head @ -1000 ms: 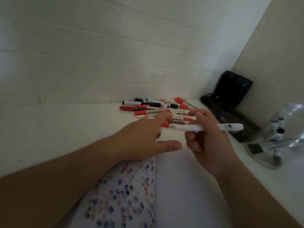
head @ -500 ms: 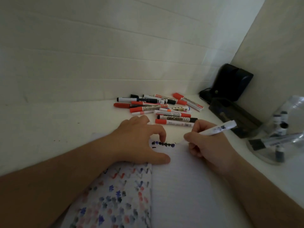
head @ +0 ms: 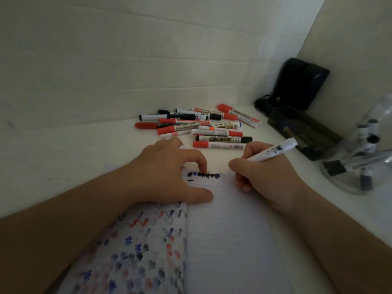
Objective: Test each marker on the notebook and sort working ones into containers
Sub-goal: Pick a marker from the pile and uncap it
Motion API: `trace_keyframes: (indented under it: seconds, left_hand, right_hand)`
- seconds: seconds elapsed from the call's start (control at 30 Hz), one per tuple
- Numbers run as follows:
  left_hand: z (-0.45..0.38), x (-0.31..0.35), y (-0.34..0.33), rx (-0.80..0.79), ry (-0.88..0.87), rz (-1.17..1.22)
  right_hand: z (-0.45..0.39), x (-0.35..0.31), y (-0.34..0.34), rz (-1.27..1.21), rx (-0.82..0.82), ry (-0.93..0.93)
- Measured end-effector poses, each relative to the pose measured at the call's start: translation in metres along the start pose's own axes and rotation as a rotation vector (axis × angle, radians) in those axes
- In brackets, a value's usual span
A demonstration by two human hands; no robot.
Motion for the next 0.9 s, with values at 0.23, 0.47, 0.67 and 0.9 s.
trace_keyframes:
  seconds: [0.23, 0.47, 0.67, 0.9]
  left_hand:
    - [0.0004, -0.0015, -0.0007, 0.001, -0.012, -0.017]
    - [0.0003, -0.0018, -0.0016, 0.009, -0.014, -0.022]
    - [0.0009, -0.0018, -0.0013, 0.008, -0.016, -0.029]
    - [0.0019, -0.0001, -0.0003, -0.002, -0.015, -0.026]
  right_hand:
    - [0.0046, 0.0003, -0.0017, 0.095, 0.051, 0.083]
    - [0.0058, -0.0014, -0.0045, 0.133, 0.039, 0.081]
    - [0.0050, 0.0012, -0.0027, 0.053, 0.093, 0.063]
    - [0.0068, 0.0011, -0.0039, 0.122, 0.058, 0.079]
Point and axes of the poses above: each hand's wrist, its own z-axis away from the middle knuckle, its own y-axis out of the back of the hand, x = y × z, the point moved 1 cm from there along -z, towards the middle knuckle, and after that the axes turned 11 degrees about x, right-handed, at the moved point
